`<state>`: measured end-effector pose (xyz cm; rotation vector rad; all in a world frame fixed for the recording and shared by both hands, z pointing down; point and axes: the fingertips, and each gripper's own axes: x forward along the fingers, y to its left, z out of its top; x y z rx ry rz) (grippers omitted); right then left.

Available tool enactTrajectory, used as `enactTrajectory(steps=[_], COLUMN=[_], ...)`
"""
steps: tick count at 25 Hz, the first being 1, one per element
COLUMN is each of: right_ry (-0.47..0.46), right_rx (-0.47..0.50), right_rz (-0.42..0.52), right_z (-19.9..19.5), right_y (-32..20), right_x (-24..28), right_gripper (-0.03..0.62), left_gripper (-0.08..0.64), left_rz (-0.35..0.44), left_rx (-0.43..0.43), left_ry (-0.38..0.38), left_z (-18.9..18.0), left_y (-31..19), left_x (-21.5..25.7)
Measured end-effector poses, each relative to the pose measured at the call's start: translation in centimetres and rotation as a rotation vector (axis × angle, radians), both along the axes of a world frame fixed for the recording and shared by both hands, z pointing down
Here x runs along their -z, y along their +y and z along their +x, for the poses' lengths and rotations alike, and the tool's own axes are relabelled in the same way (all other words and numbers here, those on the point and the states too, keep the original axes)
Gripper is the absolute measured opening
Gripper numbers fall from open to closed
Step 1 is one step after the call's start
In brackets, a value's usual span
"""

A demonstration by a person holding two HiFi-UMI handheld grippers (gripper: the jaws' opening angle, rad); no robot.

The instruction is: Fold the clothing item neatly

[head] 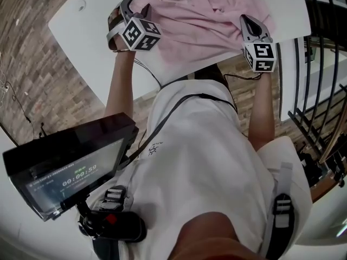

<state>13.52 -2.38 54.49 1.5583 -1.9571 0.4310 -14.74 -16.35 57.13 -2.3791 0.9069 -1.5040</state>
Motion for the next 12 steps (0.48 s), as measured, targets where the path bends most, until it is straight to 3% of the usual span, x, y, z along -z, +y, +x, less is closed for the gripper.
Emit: enactTrajectory(steps=[2,6,10,12], right_ry=[0.002,0.007,-0.011,-0.018], right_rx=[-0.015,-0.052,-0.034,0.006], right_rz=[0.0,-0.02,-0.044,-0.062], right_z=[0.5,2.3,2.8,2.1], right_y=[0.0,0.9,2.0,2.6], right_x=[-0.2,-1.3,-2.1,-2.4], right_gripper=[0.005,0.005,0.006,0.05], left_gripper=[0.245,0.245,0.24,0.15], left_rz=[0.036,0.02,-0.082,-0.139], left_rx=[-0.025,-0.04,-0.127,-0.168], left_ry=[0.027,0.128,0.18,0.198], left_z=[1.1,3.0,5.1,6.0], left_y=[0.4,1.4,4.1,5.7], left_x=[1.6,4.4,3.8,2.8])
